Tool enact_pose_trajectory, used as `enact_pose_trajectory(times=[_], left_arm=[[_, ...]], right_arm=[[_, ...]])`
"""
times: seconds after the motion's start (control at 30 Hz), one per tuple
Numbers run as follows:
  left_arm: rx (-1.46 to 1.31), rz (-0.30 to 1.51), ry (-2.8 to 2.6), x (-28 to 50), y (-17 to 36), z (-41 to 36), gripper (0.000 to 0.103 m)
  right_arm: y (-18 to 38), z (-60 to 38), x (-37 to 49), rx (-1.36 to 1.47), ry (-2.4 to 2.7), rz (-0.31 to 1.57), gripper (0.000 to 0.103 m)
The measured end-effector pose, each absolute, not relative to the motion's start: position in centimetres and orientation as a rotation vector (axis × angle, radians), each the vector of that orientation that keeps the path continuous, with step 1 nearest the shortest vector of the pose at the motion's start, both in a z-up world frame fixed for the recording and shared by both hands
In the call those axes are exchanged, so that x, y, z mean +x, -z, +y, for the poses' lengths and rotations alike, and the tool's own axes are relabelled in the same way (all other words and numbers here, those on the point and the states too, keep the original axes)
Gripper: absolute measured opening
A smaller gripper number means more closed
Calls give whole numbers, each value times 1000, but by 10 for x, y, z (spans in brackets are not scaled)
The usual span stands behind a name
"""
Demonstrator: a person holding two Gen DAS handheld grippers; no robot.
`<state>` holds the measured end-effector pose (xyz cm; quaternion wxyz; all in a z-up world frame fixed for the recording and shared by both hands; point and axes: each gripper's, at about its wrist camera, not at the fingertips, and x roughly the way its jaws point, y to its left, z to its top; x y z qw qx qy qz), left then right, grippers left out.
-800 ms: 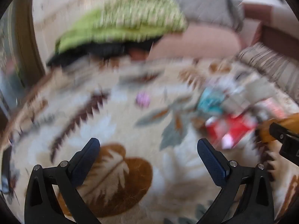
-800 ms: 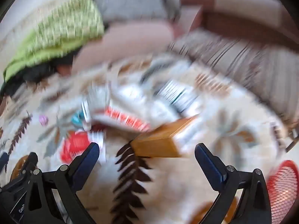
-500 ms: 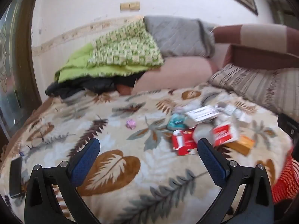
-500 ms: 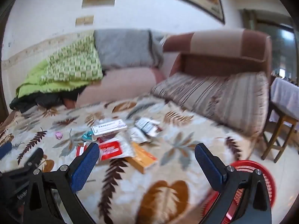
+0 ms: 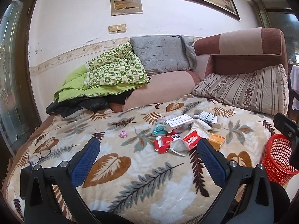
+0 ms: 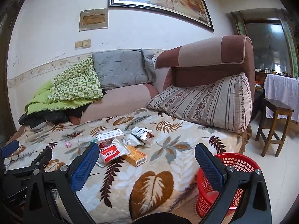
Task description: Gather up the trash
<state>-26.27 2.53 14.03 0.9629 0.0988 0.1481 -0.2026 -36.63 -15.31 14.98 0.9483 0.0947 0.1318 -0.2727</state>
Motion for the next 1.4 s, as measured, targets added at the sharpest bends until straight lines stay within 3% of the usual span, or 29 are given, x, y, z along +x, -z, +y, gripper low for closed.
enact_pose_trajectory(times=[1.4], left_arm=[[236, 360, 409, -255, -119, 15, 103]], right_arm=[[-133, -151, -354, 210, 540, 346, 103]])
